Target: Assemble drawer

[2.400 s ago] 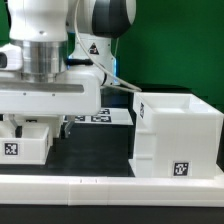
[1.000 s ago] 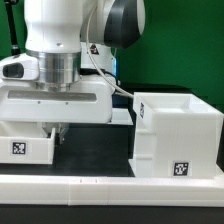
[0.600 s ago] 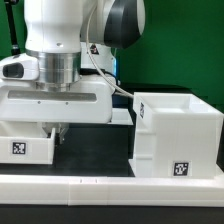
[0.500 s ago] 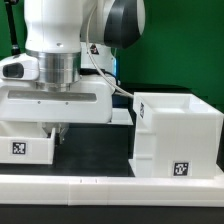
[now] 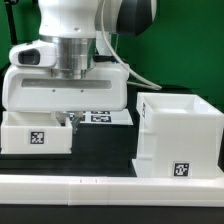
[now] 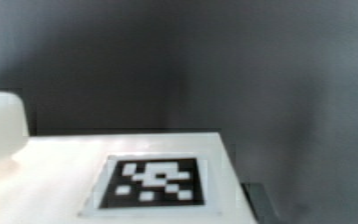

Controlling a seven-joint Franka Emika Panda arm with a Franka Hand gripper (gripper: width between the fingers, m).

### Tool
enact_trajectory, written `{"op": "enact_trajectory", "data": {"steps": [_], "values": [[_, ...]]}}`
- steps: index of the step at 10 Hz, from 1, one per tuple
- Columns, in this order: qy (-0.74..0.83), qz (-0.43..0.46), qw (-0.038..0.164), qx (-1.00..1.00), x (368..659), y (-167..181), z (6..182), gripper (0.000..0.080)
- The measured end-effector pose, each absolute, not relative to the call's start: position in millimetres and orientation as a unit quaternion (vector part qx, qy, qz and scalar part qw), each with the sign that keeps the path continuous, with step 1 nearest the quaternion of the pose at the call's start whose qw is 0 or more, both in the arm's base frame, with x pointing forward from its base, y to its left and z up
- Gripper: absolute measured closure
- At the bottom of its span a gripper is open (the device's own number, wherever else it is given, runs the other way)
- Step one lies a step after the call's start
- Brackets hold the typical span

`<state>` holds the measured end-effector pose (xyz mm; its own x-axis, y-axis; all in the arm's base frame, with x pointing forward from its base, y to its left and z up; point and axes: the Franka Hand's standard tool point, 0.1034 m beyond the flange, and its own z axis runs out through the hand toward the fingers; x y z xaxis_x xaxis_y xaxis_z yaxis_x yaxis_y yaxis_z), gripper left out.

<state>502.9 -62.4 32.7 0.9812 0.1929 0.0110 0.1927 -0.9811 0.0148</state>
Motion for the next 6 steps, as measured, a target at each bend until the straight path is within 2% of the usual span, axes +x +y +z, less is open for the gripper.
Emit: {"op": "enact_trajectory", "data": {"steps": [3,6], "values": [[0.121,0.004,0.008,0.993,502.0,-63.6,31.2,0.0757],[0.288,-0.005,0.013,0.958,500.7,-59.4,28.1,0.0757]]}}
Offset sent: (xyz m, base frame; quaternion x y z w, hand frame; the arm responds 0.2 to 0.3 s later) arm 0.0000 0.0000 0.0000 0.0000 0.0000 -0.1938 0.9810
